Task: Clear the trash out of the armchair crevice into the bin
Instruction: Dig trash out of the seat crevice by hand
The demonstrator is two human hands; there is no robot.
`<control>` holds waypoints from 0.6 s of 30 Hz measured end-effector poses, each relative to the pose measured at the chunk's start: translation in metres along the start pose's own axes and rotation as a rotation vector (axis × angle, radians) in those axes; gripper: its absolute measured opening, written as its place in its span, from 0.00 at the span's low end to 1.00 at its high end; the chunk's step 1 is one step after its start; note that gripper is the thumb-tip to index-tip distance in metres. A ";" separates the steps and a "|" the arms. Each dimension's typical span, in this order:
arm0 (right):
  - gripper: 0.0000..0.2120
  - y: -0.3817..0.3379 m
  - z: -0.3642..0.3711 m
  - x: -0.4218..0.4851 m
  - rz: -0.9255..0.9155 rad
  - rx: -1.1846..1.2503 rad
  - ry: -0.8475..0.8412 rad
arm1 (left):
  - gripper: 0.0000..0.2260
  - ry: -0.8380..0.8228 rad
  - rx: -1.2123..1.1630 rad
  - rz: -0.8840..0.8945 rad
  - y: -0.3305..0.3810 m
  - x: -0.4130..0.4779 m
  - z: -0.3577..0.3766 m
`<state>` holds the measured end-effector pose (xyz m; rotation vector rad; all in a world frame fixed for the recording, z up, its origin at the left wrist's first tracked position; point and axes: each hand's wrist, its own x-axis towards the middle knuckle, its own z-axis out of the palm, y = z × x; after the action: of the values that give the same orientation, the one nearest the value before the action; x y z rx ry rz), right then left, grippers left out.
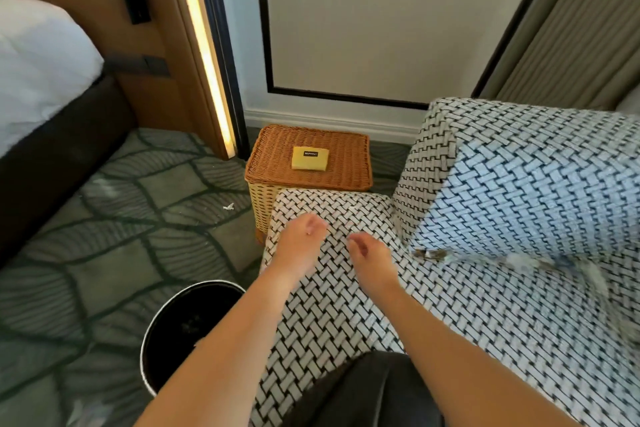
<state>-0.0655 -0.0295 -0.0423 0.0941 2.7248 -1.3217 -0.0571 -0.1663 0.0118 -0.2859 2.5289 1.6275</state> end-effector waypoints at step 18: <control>0.08 0.130 -0.107 -0.056 0.078 -0.019 0.435 | 0.15 -0.297 0.246 -0.014 0.022 -0.035 0.152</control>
<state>-0.0045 0.1344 -0.0709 0.5405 3.0408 -1.3905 -0.0284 -0.0155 -0.0245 -0.0322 2.4526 1.2287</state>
